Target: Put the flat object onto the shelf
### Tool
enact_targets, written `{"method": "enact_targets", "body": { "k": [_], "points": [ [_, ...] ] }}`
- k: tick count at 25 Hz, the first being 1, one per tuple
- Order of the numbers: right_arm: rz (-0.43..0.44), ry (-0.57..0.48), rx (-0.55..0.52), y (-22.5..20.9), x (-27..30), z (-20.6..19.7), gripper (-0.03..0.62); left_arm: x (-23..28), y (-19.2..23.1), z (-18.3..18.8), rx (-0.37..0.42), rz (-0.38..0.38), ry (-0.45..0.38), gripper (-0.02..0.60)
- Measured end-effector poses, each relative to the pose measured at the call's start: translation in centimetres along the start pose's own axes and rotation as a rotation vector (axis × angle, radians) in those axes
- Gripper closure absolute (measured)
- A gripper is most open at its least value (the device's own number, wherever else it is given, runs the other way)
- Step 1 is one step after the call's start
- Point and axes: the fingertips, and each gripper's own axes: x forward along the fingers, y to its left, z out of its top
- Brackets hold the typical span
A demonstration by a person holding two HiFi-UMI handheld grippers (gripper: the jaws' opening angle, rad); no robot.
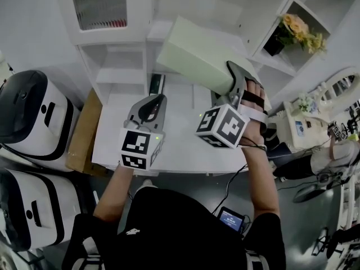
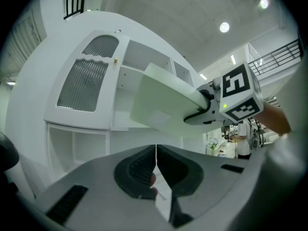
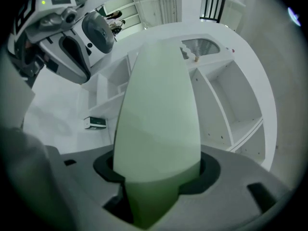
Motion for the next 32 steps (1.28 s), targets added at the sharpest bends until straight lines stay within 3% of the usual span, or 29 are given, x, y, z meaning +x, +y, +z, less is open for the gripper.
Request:
{"method": "enact_targets", "body": {
  "k": [11, 22, 32],
  "points": [
    [0.032, 0.025, -0.147, -0.5, 0.2, 1.7, 0.326, 0.1, 0.8, 0.2, 0.001, -0.011, 0.008, 0.572],
    [0.010, 0.008, -0.290, 0.1, 1.4, 3.1, 0.326, -0.2, 1.4, -0.5, 0.006, -0.013, 0.028, 0.572],
    [0.005, -0.020, -0.307, 0.6, 3.2, 3.6, 0.327, -0.1, 2.3, -0.7, 0.003, 0.005, 0.033, 0.572]
  ]
}}
